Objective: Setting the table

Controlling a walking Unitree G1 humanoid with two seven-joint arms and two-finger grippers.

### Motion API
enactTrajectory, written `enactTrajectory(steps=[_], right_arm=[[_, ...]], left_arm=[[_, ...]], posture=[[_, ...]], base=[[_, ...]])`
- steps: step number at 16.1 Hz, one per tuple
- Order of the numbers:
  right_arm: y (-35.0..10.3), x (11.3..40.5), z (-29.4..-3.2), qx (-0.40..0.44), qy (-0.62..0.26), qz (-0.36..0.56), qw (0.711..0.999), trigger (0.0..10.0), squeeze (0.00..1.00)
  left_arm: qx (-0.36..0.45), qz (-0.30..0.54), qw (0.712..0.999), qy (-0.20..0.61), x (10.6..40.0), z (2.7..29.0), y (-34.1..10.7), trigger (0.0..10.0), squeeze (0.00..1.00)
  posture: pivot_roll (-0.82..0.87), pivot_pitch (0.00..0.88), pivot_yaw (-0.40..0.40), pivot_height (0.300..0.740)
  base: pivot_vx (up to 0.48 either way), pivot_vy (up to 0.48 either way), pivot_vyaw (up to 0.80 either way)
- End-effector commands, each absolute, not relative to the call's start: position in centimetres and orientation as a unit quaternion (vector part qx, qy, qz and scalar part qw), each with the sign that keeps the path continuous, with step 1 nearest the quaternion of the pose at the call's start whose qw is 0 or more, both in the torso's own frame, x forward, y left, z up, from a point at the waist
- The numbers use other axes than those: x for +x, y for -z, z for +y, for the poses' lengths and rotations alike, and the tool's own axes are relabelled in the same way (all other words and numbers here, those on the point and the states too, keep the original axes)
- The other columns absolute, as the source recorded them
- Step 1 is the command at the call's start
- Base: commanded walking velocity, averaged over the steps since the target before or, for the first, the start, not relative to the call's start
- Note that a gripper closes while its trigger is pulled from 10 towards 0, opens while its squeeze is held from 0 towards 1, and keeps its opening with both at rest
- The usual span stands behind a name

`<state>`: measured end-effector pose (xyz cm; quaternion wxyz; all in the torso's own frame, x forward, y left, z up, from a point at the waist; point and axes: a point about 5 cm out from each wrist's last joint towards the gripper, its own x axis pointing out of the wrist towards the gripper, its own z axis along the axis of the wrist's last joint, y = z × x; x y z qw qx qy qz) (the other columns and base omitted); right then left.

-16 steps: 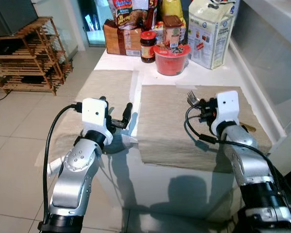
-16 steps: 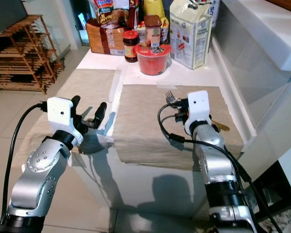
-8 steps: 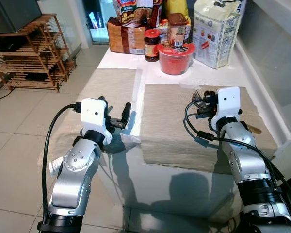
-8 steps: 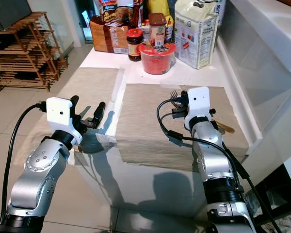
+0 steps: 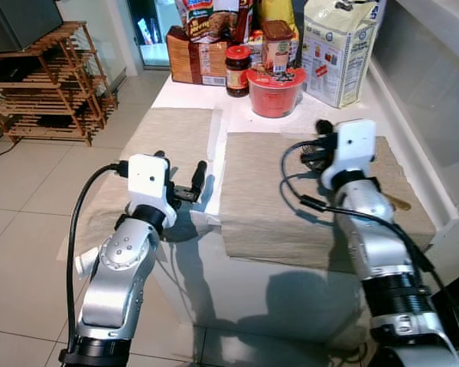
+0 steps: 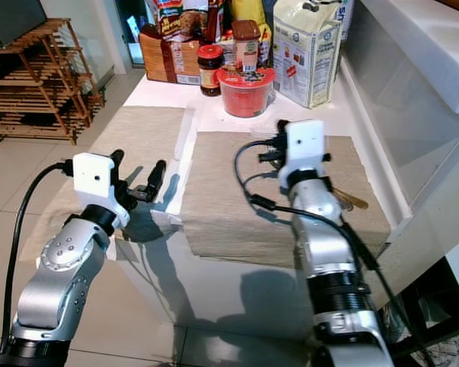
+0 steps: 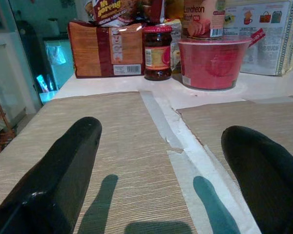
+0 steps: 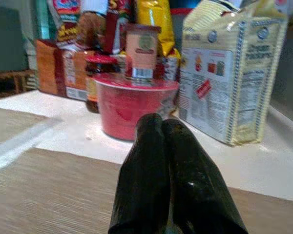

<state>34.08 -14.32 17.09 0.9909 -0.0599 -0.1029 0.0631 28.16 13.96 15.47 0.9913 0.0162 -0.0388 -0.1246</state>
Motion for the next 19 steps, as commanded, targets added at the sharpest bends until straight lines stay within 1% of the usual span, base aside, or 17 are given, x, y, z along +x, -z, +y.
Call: enactTrajectory(steps=[1,3,4,5,6,8,10,12,15,19], right_arm=[[-18.1,34.2,-13.9,-0.060,-0.065,-0.127,0.988,0.0,0.00],[-18.2,34.2,-13.7,-0.063,-0.068,-0.125,0.988,0.0,0.00],[-18.1,34.1,-14.0,-0.076,-0.065,-0.113,0.989,10.0,0.87],[-18.2,34.0,-14.5,-0.079,-0.061,-0.108,0.989,10.0,1.00],[-18.3,33.6,-15.6,-0.080,-0.048,-0.101,0.991,10.0,1.00],[-17.7,32.4,-17.0,-0.088,-0.042,-0.081,0.992,10.0,1.00],[-16.3,31.4,-17.8,-0.094,-0.044,-0.046,0.993,10.0,1.00],[-14.7,30.9,-18.0,-0.097,-0.058,0.000,0.994,10.0,1.00],[-15.0,30.7,-18.2,-0.102,-0.065,0.009,0.993,10.0,1.00],[-16.1,31.3,-18.2,-0.099,-0.072,0.012,0.992,10.0,1.00]], left_arm=[[0.023,-0.041,0.992,0.120,28.4,14.2,-15.6,10.0,0.00],[0.023,-0.041,0.992,0.121,28.4,14.2,-15.6,10.0,0.00],[0.023,-0.042,0.991,0.121,28.3,14.2,-15.6,10.0,0.00],[0.023,-0.042,0.992,0.121,28.2,14.2,-15.7,10.0,0.00],[0.023,-0.042,0.992,0.119,28.1,14.2,-15.7,10.0,0.00],[0.021,-0.044,0.992,0.117,28.0,14.2,-15.8,10.0,0.00],[0.015,-0.042,0.992,0.117,27.9,13.9,-15.6,10.0,0.00],[0.010,-0.038,0.992,0.119,28.0,13.5,-15.4,10.0,0.00],[0.010,-0.038,0.992,0.120,27.9,13.5,-15.4,10.0,0.00],[0.011,-0.040,0.992,0.117,27.8,13.7,-15.6,10.0,0.00]], posture=[[-0.11,0.000,0.073,0.740],[-0.11,0.000,0.073,0.740],[-0.11,0.000,0.069,0.740],[-0.11,0.000,0.066,0.740],[-0.11,0.000,0.062,0.740],[-0.11,0.000,0.055,0.740],[-0.13,0.000,0.052,0.740],[-0.14,0.000,0.055,0.740],[-0.13,0.000,0.055,0.740],[-0.12,0.000,0.053,0.740]], base=[[0.000,0.000,0.00],[0.000,0.000,0.00],[0.000,0.000,0.00],[0.000,0.000,0.00],[0.000,0.000,0.00],[0.000,0.000,0.00],[0.000,0.000,0.00],[0.000,0.000,0.00],[0.000,0.000,0.00],[0.000,0.000,0.00]])
